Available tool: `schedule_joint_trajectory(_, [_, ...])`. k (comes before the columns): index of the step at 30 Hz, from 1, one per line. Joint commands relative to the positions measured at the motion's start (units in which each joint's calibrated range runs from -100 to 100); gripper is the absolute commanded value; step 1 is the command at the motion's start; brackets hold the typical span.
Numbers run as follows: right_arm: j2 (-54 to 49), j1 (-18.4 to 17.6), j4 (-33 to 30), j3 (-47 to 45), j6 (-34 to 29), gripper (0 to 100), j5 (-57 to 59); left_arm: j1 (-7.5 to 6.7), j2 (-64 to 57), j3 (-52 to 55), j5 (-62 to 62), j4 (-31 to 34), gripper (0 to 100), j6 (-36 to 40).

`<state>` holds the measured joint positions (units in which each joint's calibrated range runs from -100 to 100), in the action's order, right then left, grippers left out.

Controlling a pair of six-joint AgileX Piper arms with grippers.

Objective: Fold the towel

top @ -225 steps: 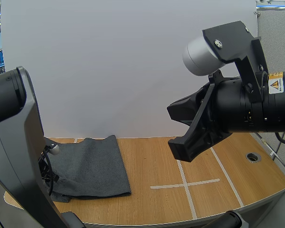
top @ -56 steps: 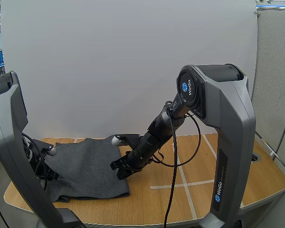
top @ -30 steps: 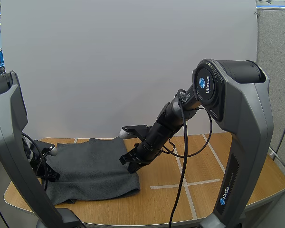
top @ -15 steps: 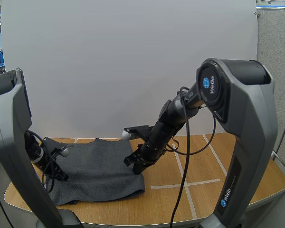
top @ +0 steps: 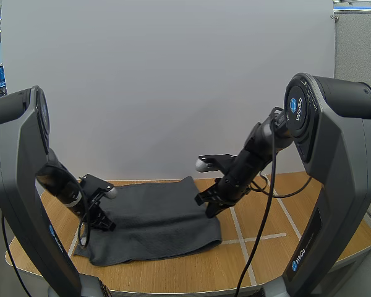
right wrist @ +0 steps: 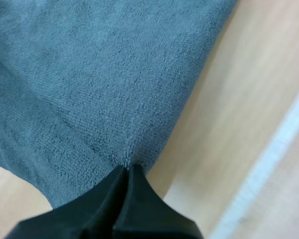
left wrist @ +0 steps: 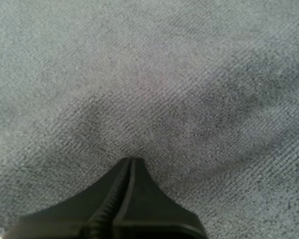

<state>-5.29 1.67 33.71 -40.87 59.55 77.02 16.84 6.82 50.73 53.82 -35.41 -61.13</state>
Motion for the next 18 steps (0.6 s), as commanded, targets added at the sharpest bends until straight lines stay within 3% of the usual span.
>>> schedule_joint_trajectory(1, [-0.86, 3.78, -3.44, -0.39, 2.01, 0, 0.49, -4.51, 1.41, 1.3, -1.75, 1.25, 0, 3.7])
schedule_joint_trajectory(12, [-0.86, 8.2, -6.55, -0.45, 4.28, 0, 1.3, -11.27, 1.41, 1.3, -4.74, 0.99, 0, 7.98])
schedule_joint_trajectory(18, [-0.86, 9.49, -6.55, -0.45, 4.59, 0, 2.53, -11.91, 1.41, 1.3, -4.74, 0.56, 0, 8.12])
